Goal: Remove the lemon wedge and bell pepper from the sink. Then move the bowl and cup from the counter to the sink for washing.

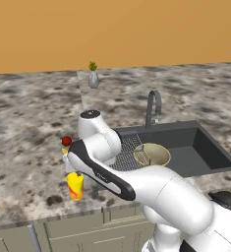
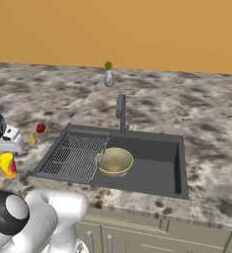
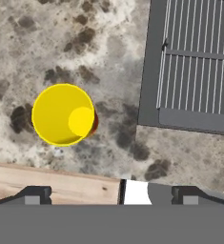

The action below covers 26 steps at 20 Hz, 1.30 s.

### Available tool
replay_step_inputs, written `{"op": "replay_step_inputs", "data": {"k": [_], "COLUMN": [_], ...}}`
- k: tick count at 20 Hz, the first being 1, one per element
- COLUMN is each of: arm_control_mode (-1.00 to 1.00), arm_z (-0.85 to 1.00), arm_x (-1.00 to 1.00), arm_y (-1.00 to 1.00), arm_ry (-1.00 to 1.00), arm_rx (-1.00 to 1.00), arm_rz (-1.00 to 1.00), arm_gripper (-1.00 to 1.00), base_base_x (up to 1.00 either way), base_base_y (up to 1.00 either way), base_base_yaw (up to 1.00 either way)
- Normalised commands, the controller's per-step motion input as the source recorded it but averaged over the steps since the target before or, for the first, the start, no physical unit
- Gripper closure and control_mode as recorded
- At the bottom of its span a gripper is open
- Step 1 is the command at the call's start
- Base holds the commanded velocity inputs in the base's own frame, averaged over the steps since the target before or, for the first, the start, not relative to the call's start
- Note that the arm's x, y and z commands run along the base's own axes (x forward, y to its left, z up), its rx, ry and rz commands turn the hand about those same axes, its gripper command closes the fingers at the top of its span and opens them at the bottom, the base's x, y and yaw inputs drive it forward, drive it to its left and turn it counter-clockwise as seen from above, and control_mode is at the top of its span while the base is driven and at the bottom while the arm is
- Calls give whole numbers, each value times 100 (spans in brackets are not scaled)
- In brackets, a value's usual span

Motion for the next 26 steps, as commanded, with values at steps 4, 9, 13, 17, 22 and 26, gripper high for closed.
{"op": "replay_step_inputs", "data": {"k": [4, 9, 13, 17, 22, 26], "arm_control_mode": [-100, -100, -100, -100, -100, -100], "arm_z": [-7, -6, -7, -9, -7, -7], "arm_x": [7, 6, 6, 6, 6, 5], "arm_y": [3, 1, 0, 0, 0, 2], "arm_ry": [0, 0, 0, 0, 0, 0], "arm_rx": [0, 0, 0, 0, 0, 0], "arm_rz": [-3, -1, 0, 0, 0, 0], "arm_gripper": [-100, -100, -100, -100, -100, -100], "base_base_x": [0, 0, 0, 0, 0, 0], "base_base_y": [0, 0, 0, 0, 0, 0], "base_base_yaw": [0, 0, 0, 0, 0, 0]}}
